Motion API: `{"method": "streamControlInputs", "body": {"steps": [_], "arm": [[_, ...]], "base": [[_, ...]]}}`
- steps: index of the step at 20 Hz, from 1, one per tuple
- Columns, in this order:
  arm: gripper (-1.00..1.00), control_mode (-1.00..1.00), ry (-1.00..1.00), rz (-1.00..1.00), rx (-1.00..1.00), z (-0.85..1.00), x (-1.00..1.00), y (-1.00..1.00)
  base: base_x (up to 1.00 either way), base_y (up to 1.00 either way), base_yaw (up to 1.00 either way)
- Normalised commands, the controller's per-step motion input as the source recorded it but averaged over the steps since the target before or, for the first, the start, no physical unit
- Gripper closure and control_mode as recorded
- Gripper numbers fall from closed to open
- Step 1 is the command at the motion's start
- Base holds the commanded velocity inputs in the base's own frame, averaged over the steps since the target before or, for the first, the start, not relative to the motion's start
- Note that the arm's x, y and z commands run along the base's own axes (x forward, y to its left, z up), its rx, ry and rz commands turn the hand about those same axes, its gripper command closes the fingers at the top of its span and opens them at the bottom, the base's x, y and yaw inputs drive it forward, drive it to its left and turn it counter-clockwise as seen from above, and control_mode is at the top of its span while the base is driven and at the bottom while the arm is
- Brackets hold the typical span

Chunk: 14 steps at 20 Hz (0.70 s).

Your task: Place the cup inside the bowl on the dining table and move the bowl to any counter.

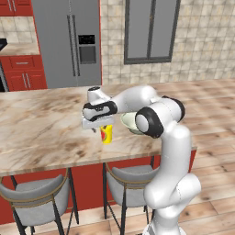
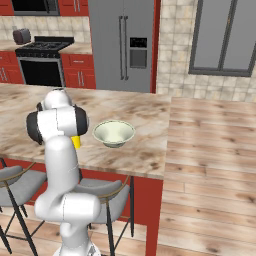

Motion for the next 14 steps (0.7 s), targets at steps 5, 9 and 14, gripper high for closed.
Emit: {"method": "streamControlInputs", "body": {"steps": [5, 9, 14], "arm": [[1.00, -1.00, 0.00, 0.01, 0.00, 0.00, 0.00, 0.00], [1.00, -1.00, 0.00, 0.04, 0.00, 0.00, -0.01, 0.01], [1.00, -1.00, 0.00, 0.00, 0.00, 0.14, -0.12, 0.00]], "base": [[0.00, 0.00, 0.00], [0.00, 0.00, 0.00], [0.00, 0.00, 0.00]]}}
